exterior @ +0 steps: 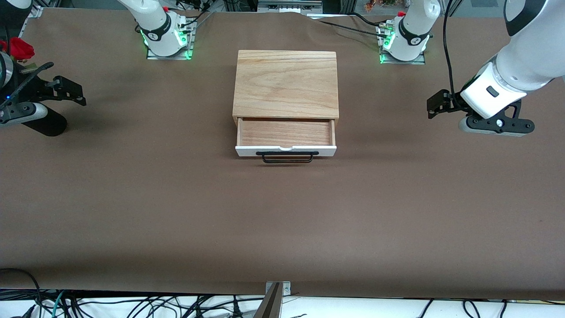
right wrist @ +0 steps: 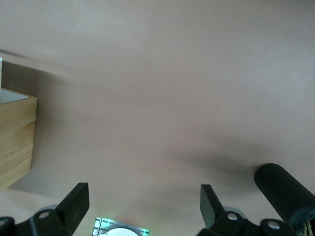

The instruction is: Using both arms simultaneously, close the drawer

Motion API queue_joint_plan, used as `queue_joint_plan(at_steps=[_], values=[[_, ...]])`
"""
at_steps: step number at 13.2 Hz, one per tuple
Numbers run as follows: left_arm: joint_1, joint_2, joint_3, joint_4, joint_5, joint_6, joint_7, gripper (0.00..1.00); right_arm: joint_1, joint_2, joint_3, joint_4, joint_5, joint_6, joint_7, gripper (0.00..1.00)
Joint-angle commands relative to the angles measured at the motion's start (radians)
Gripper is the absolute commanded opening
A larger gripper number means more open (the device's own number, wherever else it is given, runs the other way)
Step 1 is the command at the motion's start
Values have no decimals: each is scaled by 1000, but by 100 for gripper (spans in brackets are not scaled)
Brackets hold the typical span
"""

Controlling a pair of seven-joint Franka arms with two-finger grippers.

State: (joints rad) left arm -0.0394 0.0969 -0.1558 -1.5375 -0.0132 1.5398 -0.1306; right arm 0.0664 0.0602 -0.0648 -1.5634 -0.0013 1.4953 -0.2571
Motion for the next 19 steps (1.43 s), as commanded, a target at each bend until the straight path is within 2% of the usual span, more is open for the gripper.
queue_joint_plan(at_steps=[1, 6, 10, 12, 14, 17, 19], values=[[-4, 9, 2, 28, -8, -21, -1, 100, -5, 0, 10, 14, -9, -13, -1, 100], [6, 9, 4, 26, -11, -21, 2, 100, -5, 23, 8, 14, -5, -3, -1, 100], [15, 9, 10, 26, -13, -23, 5, 100, -5, 24, 8, 16, 47, -3, -2, 100], [15, 9, 12, 28, -13, -21, 0, 100, -5, 45, 10, 16, 46, -1, -17, 100], [15, 9, 10, 28, -11, -21, 0, 100, 33, 136, 16, 51, 29, -19, -21, 100], [-5, 21, -1, 26, -17, -21, -1, 100, 56, 148, 26, 66, 49, -21, -16, 100], [-36, 49, -14, 26, -30, -18, 0, 100, 117, 148, 40, 69, 57, -10, 1, 100]])
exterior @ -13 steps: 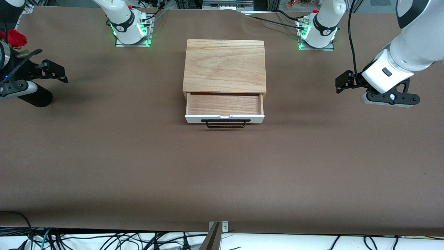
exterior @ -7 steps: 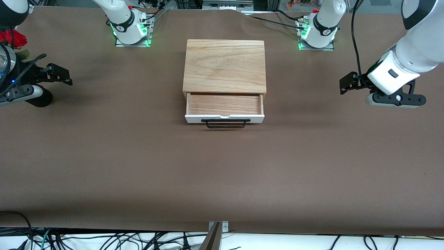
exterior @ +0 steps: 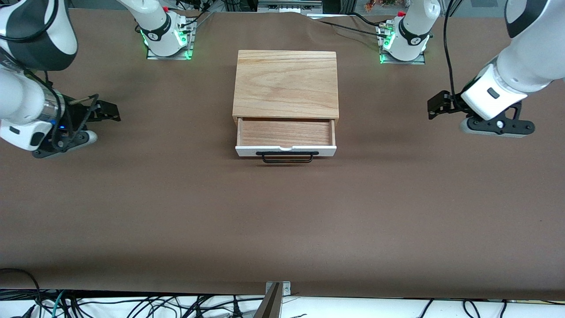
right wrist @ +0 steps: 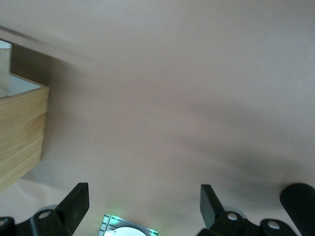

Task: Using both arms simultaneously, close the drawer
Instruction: 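Move both grippers toward the open drawer's white front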

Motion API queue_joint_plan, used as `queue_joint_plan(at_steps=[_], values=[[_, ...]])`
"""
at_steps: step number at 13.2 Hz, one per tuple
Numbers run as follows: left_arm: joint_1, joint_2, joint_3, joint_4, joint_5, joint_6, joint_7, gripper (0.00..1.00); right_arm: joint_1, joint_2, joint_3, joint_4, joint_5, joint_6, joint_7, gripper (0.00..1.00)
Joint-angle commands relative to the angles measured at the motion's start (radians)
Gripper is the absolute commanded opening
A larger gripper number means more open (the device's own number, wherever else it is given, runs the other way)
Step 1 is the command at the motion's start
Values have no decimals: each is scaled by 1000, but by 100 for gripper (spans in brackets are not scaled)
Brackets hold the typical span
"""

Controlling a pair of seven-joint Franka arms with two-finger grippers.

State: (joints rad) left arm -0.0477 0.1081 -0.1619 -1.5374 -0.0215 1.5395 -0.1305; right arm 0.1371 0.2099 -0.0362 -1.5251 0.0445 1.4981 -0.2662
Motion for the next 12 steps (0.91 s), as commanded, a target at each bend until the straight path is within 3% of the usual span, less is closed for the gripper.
queue_joint_plan(at_steps=[1, 2, 5, 9, 12], values=[[-52, 63, -8, 26, -20, -19, -1, 100, 79, 5, 12, 34, 8, 1, 10, 100], [-72, 102, -7, 23, -11, -15, -1, 100, 85, 25, 12, 34, 23, 43, 7, 100], [-95, 202, -8, 33, -26, 22, 0, 100, 85, 124, 12, 52, 199, 96, -8, 100], [-158, 277, -8, 31, -75, 172, -4, 100, 125, 273, 33, 144, 244, 109, 10, 100], [-187, 321, -8, 29, -155, 309, -6, 100, 127, 330, 33, 149, 340, 160, 1, 100]])
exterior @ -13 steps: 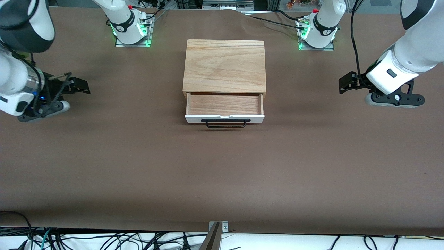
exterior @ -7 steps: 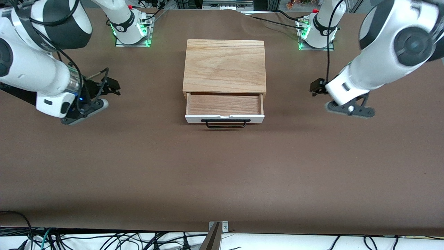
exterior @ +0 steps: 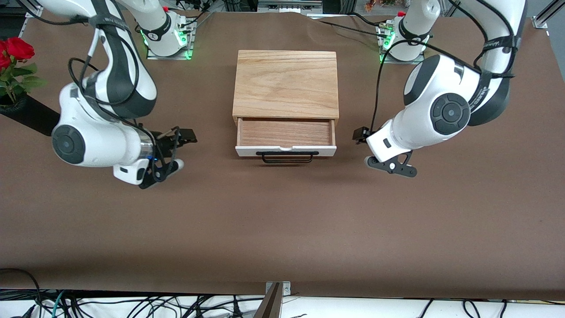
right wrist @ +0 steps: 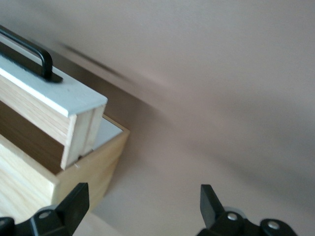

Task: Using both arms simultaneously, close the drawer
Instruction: 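Move both grippers toward the open drawer's white front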

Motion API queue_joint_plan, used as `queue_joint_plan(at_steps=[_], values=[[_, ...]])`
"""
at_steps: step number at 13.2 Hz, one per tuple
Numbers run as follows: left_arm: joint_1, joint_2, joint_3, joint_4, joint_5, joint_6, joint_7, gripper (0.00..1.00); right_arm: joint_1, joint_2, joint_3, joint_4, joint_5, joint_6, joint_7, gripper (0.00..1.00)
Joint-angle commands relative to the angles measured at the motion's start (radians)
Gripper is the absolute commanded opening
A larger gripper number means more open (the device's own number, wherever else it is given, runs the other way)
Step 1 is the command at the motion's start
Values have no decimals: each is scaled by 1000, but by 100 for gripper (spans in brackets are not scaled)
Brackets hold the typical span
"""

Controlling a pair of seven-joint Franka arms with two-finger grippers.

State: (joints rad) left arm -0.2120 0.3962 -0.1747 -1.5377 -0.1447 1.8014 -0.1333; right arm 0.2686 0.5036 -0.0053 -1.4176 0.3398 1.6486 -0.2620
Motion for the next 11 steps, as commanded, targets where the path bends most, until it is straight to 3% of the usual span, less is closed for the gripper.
queue_joint_plan(at_steps=[1, 4, 6, 11], values=[[-42, 56, 4, 30, -33, 94, -3, 100, -8, 47, 2, 42, 59, 28, -11, 100], [-115, 127, 6, 27, -36, 161, -40, 100, 7, 110, 4, 42, 279, 130, -29, 100], [-116, 142, 6, 27, -30, 162, -40, 100, 18, 153, 4, 42, 372, 206, -29, 100], [-138, 162, 6, 18, -22, 202, -40, 100, 121, 233, 7, 40, 456, 358, -23, 100]])
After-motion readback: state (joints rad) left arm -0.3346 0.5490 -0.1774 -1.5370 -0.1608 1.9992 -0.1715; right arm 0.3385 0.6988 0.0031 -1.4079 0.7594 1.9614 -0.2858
